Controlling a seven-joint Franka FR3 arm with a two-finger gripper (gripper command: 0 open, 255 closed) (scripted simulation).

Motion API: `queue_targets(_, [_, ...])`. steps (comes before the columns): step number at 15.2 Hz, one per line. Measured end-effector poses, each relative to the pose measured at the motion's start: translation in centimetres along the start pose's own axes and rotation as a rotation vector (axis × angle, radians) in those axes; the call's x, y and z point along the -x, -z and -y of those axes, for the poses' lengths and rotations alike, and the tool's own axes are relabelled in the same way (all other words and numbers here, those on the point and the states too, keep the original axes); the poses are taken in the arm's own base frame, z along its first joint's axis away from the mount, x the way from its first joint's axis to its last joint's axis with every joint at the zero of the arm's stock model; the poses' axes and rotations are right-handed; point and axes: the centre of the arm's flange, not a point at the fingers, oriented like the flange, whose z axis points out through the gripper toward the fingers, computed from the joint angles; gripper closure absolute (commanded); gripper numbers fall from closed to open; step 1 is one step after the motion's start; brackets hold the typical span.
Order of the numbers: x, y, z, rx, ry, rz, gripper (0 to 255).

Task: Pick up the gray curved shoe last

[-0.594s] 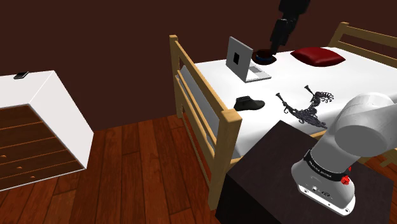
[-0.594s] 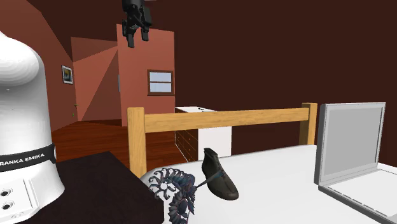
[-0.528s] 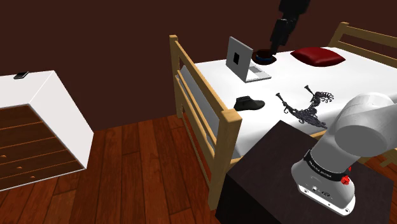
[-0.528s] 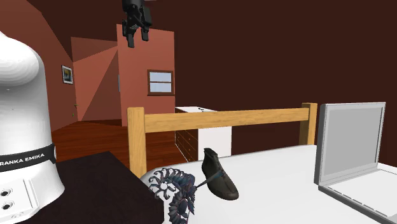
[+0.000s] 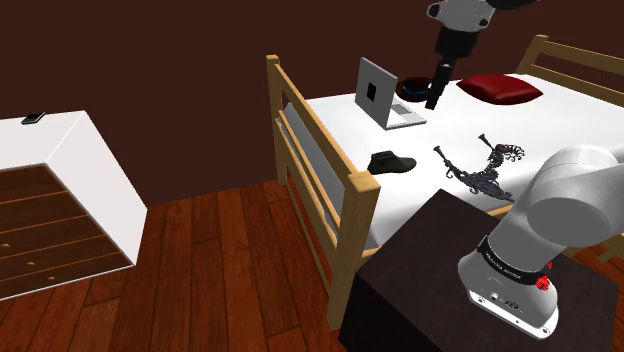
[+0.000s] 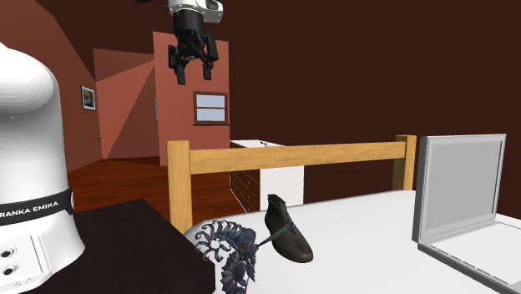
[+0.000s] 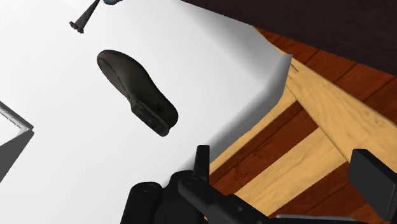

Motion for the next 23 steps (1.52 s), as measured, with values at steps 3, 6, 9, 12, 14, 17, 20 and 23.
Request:
queue_targets(3, [0.0, -2.8, -2.8, -0.013, 0.082, -0.004, 0])
queue_targets(6, [0.0, -5.9, -5.6, -0.026, 0.164, -0.009, 0])
queue_targets(9, [-0.3, -9.4, -8.2, -0.039, 0.247, -0.014, 0])
queue_targets(12, [-0.9, -12.3, -10.6, -0.052, 0.329, -0.019, 0])
queue_targets(14, [-1.2, -14.8, -12.2, -0.061, 0.383, -0.022, 0])
queue_targets(17, [-2.2, -17.9, -14.3, -0.075, 0.465, -0.027, 0])
queue_targets(20, [-3.4, -21.4, -16.5, -0.087, 0.547, -0.031, 0])
queue_targets(23, [-4.6, -24.6, -18.5, -0.099, 0.628, -0.033, 0])
